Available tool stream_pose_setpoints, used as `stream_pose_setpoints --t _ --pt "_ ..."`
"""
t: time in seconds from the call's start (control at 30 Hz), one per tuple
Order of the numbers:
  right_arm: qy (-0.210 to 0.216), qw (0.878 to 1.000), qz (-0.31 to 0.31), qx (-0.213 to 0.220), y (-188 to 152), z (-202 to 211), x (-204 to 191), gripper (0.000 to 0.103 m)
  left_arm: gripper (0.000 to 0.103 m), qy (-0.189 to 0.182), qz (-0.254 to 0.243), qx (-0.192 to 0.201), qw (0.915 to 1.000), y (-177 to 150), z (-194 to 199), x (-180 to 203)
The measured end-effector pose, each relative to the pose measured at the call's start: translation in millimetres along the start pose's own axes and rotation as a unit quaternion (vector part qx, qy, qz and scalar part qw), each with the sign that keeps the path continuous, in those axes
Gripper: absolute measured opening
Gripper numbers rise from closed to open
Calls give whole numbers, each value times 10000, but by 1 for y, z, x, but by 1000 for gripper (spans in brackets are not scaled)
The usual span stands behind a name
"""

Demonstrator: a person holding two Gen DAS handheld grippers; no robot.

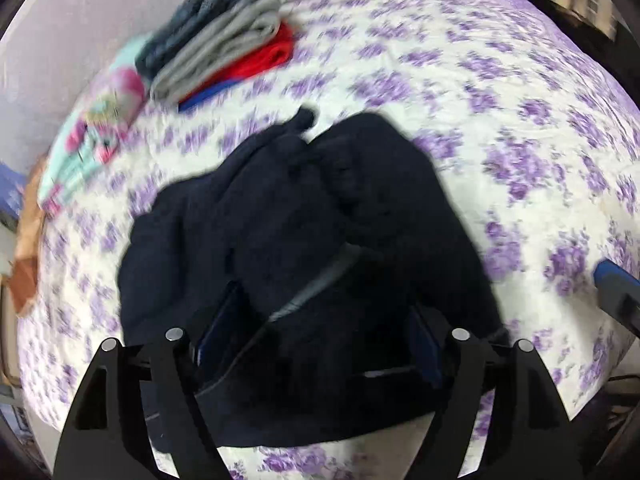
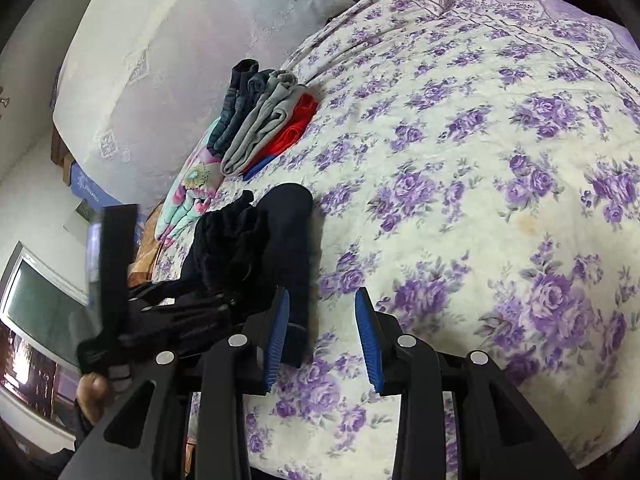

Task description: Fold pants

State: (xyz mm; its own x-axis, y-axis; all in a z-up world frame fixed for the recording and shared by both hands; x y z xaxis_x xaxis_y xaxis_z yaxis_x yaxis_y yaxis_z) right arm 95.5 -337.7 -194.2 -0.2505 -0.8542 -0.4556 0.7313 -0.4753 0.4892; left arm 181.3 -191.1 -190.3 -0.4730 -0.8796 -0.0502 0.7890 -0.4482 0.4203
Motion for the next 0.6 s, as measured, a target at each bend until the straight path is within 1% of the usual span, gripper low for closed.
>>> stream_pose_setpoints --t 0.03,0.1,0.17,0.2,0.23,0.27,0.3,0.33,0.37,0.4,0.43,0.5,0.53,0.57,0.6 --pt "-14 10000 0 31 1 0 0 35 81 -228 -89 110 9996 2 9 9" --pt "-61 10000 34 55 1 0 0 35 81 -762 -76 326 9965 5 29 17" --pt "-30 10000 81 17 -1 0 -5 35 83 -1189 73 673 9906 8 58 10" --pt "29 9999 123 10 -1 0 -10 35 86 -1281 201 886 9876 7 71 -1" --pt "179 9996 207 -9 -2 2 -20 35 86 -1340 349 1082 9844 9 80 -14" --pt "383 9988 294 -57 -4 2 -30 37 86 -1342 570 1298 9808 8 91 -35" --pt "551 9978 348 -118 -5 3 -40 42 86 -1266 812 1473 9776 5 97 -60" --pt "769 9961 393 -200 -6 2 -53 49 86 -1156 1016 1565 9756 1 98 -83" --pt "885 9948 442 -242 -6 1 -65 51 84 -1092 1144 1572 9748 -2 95 -98" --pt "890 9939 597 -251 -3 -1 -79 51 70 -1088 1300 1504 9740 -8 88 -112" --pt "864 9932 749 -227 1 -2 -90 51 62 -1256 1481 1328 9719 -19 77 -124" --pt "905 9902 1058 -138 11 -5 -116 51 40 -1669 1630 1037 9669 -33 56 -127" --pt "940 9879 1226 -119 19 -8 -132 51 33 -1829 1646 834 9657 -42 41 -123" --pt "920 9864 1359 -101 25 -11 -144 51 23 -1852 1651 717 9661 -48 29 -122" --pt "872 9850 1483 -89 30 -16 -155 50 23 -1844 1674 703 9659 -51 20 -122"
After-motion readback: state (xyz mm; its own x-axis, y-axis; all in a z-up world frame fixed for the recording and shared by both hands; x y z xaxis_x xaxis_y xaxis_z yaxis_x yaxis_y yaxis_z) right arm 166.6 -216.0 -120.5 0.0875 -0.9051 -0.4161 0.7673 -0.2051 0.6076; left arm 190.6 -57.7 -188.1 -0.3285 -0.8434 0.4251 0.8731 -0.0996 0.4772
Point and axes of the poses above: each gripper's, at about its wrist camera, not at the fingertips, and z roughly against the way its jaws point, x to its right, y to its top, the point moved 10 cm from there along -z, roughly the way its jaws point, and after that the axes turned 15 degrees about -y, right-handed, at the moved point
